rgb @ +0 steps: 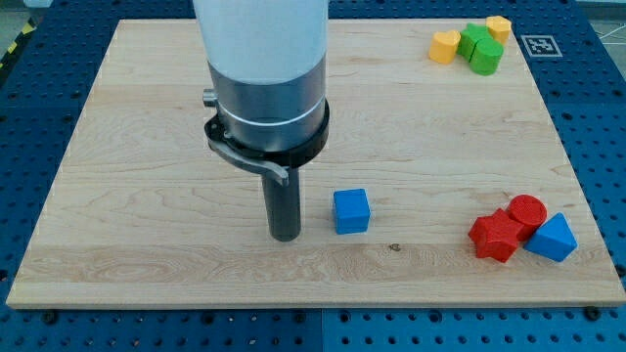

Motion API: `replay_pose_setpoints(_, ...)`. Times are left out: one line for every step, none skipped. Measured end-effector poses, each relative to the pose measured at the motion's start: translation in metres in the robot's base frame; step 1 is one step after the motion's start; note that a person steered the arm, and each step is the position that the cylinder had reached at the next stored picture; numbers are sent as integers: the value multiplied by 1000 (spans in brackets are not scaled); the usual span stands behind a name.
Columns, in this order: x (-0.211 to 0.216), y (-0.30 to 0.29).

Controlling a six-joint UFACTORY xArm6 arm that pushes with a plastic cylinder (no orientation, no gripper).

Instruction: Move the blue cube towards the center right

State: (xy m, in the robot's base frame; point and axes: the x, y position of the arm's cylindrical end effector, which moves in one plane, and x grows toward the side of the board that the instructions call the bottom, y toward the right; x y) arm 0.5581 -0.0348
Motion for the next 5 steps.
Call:
replay_pose_setpoints(4,36)
replay_pose_setpoints(4,58)
replay_pose_setpoints(1,63)
replay_pose_setpoints(1,81)
replay_pose_setpoints(3,52)
